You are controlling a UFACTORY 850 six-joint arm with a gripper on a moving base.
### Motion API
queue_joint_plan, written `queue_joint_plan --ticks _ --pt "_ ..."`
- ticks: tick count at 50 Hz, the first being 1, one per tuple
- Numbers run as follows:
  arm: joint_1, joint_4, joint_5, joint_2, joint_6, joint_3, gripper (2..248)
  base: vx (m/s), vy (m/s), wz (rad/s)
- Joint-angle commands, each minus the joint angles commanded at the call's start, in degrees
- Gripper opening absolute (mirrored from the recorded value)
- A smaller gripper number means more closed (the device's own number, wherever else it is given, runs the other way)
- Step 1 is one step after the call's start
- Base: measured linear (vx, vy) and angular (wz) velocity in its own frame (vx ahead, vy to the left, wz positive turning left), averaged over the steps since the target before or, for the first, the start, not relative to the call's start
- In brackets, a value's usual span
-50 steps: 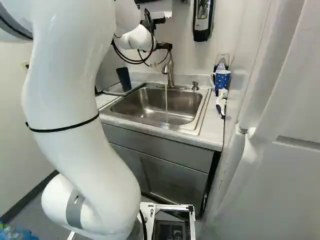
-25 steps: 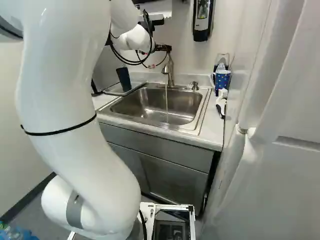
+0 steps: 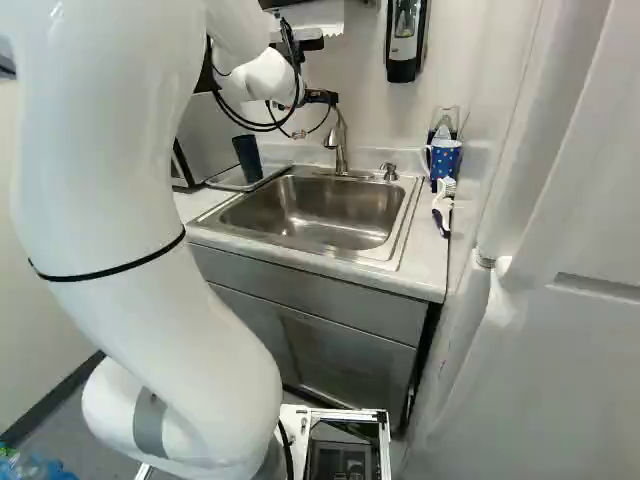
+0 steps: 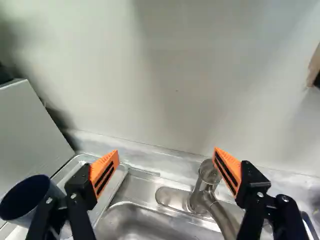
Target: Rinse the cup and place it in the tray
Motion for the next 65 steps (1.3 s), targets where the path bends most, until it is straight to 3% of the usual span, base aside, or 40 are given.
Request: queue_joint_plan --ticks 50,65 --pt "0.02 0.00 -1.91 4.68 0.00 4.89 247 0.000 0.000 0.000" --pt "-1.15 0.00 -1.91 8.10 0.00 8.35 247 0.000 0.000 0.000"
